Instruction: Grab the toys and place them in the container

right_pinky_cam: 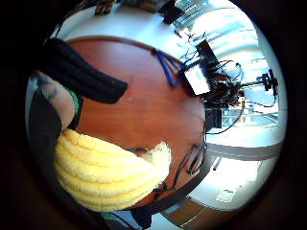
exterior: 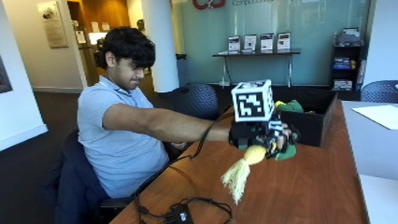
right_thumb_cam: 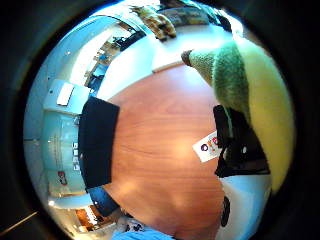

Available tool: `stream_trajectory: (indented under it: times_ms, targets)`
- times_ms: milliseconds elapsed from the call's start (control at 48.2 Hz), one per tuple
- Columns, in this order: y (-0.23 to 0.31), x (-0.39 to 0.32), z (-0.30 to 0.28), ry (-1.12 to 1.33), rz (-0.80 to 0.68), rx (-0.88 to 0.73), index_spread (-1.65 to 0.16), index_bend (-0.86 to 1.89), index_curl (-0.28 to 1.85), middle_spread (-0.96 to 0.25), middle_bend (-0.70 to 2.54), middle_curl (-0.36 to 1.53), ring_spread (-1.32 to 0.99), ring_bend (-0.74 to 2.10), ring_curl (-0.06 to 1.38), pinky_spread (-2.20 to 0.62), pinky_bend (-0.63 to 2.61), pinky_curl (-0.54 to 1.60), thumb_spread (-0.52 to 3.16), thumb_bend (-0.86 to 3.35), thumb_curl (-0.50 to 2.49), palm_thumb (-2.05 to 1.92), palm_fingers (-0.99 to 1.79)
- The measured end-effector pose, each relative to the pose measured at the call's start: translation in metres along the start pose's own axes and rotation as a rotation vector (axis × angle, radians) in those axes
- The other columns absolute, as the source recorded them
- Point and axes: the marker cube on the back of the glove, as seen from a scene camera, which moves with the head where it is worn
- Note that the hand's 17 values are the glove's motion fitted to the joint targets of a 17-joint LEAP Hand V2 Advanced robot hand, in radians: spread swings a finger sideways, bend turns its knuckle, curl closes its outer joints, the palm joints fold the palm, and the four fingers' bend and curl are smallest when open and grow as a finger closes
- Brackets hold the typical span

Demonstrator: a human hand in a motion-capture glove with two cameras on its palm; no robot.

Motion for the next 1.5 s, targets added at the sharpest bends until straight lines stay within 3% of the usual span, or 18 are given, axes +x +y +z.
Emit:
stream_trajectory:
  times_ms: [291,395,602,727,810,893,1059,1163,1246,1267,1287,1329,1391,1495]
  targets:
    - [-0.007,-0.124,-0.136,-0.058,-0.211,0.163,-0.28,0.18,0.24,-0.24,0.93,0.74,-0.37,1.46,0.68,-0.36,1.23,0.56,1.67,0.31,0.19,0.03,0.55]
    - [-0.015,-0.153,-0.162,0.15,-0.214,0.225,-0.28,0.19,0.26,-0.25,0.95,0.78,-0.37,1.47,0.69,-0.36,1.25,0.56,1.67,0.36,0.19,0.02,0.54]
    - [0.003,-0.286,-0.214,0.03,-0.407,0.274,-0.28,0.19,0.3,-0.26,0.95,0.84,-0.37,1.51,0.71,-0.36,1.28,0.57,1.67,0.47,0.21,0.0,0.53]
    - [0.016,-0.355,-0.215,0.034,-0.472,0.273,-0.27,0.19,0.32,-0.27,0.94,0.87,-0.37,1.53,0.72,-0.36,1.31,0.58,1.67,0.54,0.22,-0.01,0.54]
    - [0.021,-0.4,-0.208,0.004,-0.401,0.259,-0.27,0.18,0.33,-0.27,0.94,0.9,-0.37,1.53,0.72,-0.36,1.32,0.58,1.67,0.58,0.22,-0.01,0.54]
    - [0.031,-0.433,-0.195,0.038,-0.57,0.25,-0.26,0.18,0.34,-0.28,0.92,0.92,-0.37,1.55,0.73,-0.36,1.34,0.58,1.67,0.63,0.23,-0.01,0.55]
    - [0.039,-0.475,-0.165,0.066,-0.651,0.199,-0.25,0.17,0.35,-0.3,0.96,0.97,-0.37,1.59,0.73,-0.36,1.37,0.58,1.66,0.71,0.24,-0.01,0.62]
    - [0.039,-0.473,-0.139,0.046,-0.659,0.009,-0.24,0.17,0.36,-0.3,0.97,0.99,-0.36,1.59,0.74,-0.36,1.37,0.58,1.65,0.76,0.25,-0.02,0.61]
    - [0.041,-0.476,-0.114,0.084,-0.617,-0.266,-0.28,0.19,0.38,-0.28,0.85,0.95,-0.31,1.45,0.7,-0.32,1.27,0.56,1.62,0.71,0.22,-0.09,0.33]
    - [0.041,-0.474,-0.11,0.102,-0.612,-0.308,-0.3,0.22,0.39,-0.25,0.7,0.9,-0.29,1.25,0.66,-0.25,1.24,0.56,1.57,0.65,0.19,-0.16,-0.1]
    - [0.041,-0.471,-0.106,0.117,-0.61,-0.331,-0.29,0.22,0.42,-0.24,0.82,0.92,-0.26,1.01,0.64,-0.2,1.22,0.59,1.51,0.57,0.16,-0.21,-0.34]
    - [0.04,-0.466,-0.101,0.135,-0.619,-0.322,-0.3,0.3,0.43,-0.18,0.45,0.8,-0.21,0.78,0.59,-0.14,1.26,0.57,1.46,0.47,0.13,-0.23,-0.61]
    - [0.037,-0.459,-0.098,0.131,-0.634,-0.266,-0.3,0.24,0.39,-0.13,0.28,0.72,-0.16,0.51,0.47,-0.07,1.21,0.5,1.38,0.32,0.1,-0.23,-0.55]
    - [0.035,-0.439,-0.098,0.108,-0.633,-0.249,-0.3,0.14,0.36,-0.08,0.13,0.62,-0.11,0.3,0.35,0.01,1.1,0.45,1.29,0.13,0.08,-0.19,-0.39]
